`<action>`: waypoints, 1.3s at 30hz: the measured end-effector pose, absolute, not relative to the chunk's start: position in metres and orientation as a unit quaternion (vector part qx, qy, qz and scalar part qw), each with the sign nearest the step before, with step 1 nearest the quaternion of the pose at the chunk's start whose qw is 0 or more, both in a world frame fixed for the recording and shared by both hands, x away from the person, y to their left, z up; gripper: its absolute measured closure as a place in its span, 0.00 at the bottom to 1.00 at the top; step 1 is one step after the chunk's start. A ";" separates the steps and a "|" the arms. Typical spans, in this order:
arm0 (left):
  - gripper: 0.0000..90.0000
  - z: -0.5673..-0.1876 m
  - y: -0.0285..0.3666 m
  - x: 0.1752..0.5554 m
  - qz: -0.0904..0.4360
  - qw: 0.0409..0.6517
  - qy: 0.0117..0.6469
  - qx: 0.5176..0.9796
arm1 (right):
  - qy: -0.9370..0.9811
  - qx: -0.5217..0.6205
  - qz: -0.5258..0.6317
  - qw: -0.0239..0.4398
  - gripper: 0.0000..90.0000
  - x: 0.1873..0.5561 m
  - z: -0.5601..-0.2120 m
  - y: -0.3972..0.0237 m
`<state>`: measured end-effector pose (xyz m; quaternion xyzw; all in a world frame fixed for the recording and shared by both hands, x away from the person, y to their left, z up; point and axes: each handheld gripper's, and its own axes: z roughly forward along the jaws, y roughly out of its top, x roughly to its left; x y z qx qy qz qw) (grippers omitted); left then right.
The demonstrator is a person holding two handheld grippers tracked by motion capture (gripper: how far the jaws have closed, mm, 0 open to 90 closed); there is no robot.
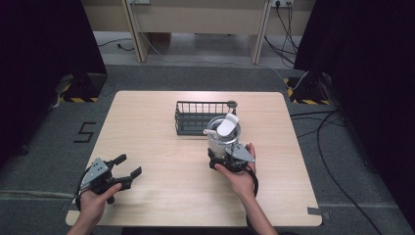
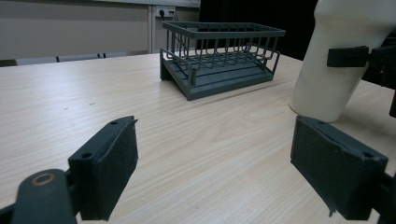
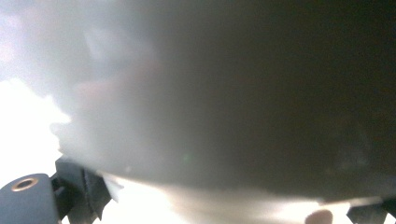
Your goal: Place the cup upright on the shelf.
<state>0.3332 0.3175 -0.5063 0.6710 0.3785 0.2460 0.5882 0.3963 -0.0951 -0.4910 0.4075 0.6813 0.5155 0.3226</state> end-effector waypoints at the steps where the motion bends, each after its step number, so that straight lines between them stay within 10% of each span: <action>1: 0.16 -0.506 0.317 0.333 0.246 0.589 0.379 0.671 | 0.680 0.409 0.516 0.322 0.12 0.395 -0.491 -0.095; 39: 0.16 -0.506 0.319 0.333 0.246 0.589 0.381 0.669 | 0.676 0.415 0.520 0.318 0.12 0.411 -0.464 -0.095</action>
